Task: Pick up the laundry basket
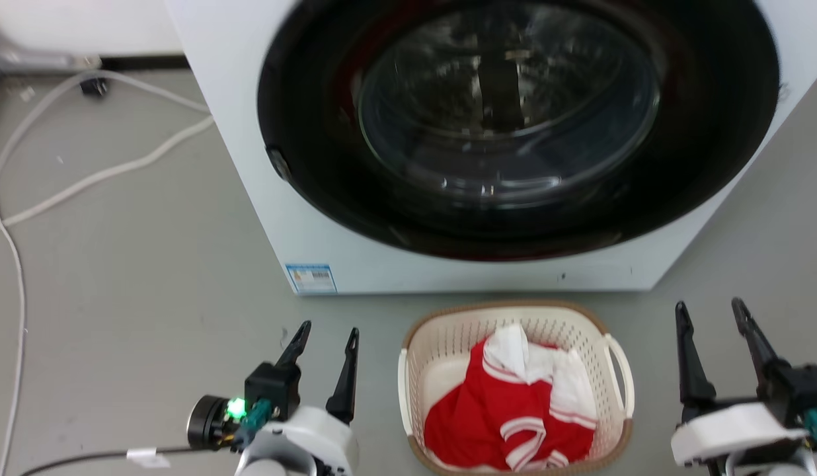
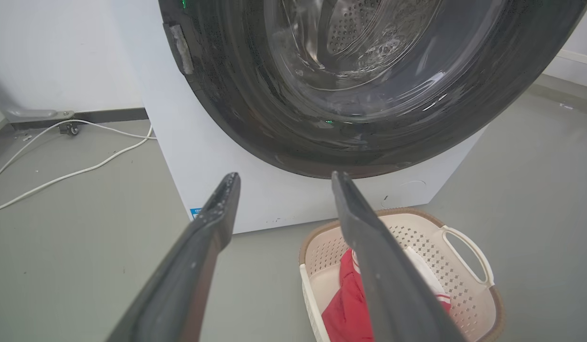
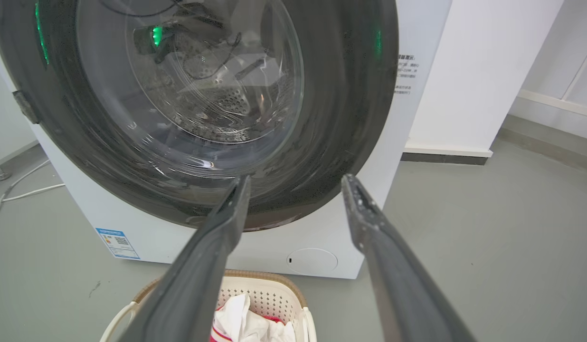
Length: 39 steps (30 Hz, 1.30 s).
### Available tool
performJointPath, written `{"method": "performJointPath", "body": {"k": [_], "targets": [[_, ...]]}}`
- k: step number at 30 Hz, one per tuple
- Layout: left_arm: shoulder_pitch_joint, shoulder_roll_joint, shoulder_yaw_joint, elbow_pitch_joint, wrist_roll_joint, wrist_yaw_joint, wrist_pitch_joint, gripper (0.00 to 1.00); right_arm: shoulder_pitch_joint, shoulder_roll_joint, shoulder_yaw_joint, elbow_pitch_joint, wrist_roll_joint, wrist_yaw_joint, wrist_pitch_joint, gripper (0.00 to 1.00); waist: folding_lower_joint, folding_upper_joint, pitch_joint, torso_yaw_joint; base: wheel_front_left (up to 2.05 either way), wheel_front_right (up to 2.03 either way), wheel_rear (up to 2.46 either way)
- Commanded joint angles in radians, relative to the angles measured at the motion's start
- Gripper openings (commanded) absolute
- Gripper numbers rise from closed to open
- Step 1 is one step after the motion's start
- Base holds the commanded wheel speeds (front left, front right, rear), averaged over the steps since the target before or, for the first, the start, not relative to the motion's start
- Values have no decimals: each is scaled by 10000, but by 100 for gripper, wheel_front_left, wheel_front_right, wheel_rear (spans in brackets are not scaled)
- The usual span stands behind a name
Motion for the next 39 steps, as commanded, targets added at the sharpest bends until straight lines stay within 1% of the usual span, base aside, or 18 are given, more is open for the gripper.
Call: {"method": "performJointPath", "body": {"k": [1, 10, 22, 23, 29, 35, 39], "targets": [[-448, 19, -87, 421, -127, -69, -25, 100, -497, -33, -86, 308, -243, -7, -21, 100, 0, 0, 916, -208, 0, 0, 0], [-2581, 21, -671, 2855, -111, -497, -25, 100, -2379, -30, -779, 2229, -1103, -7, -23, 100, 0, 0, 2984, -531, 0, 0, 0], [-4769, 23, -1250, 5284, -282, -748, -25, 100, -4525, -44, -1517, 4971, -2249, -7, -21, 100, 0, 0, 5328, -707, 0, 0, 0], [-4769, 23, -1250, 5284, -282, -748, -25, 100, -4525, -44, -1517, 4971, -2249, -7, -21, 100, 0, 0, 5328, -707, 0, 0, 0], [-5594, 20, -1479, 5976, -462, -777, -25, 100, -5495, -130, -1702, 6077, -2779, -7, -21, 100, 0, 0, 6260, -685, 0, 0, 0], [-6090, 15, -1815, 6127, -773, -702, -25, 100, -6487, -206, -1749, 7255, -3306, -8, -23, 100, 0, 0, 7093, -520, 0, 0, 0], [-6216, 18, -1946, 6097, -888, -629, -25, 100, -6795, -252, -1799, 7676, -3503, -8, -21, 100, 0, 0, 7353, -457, 0, 0, 0]]}}
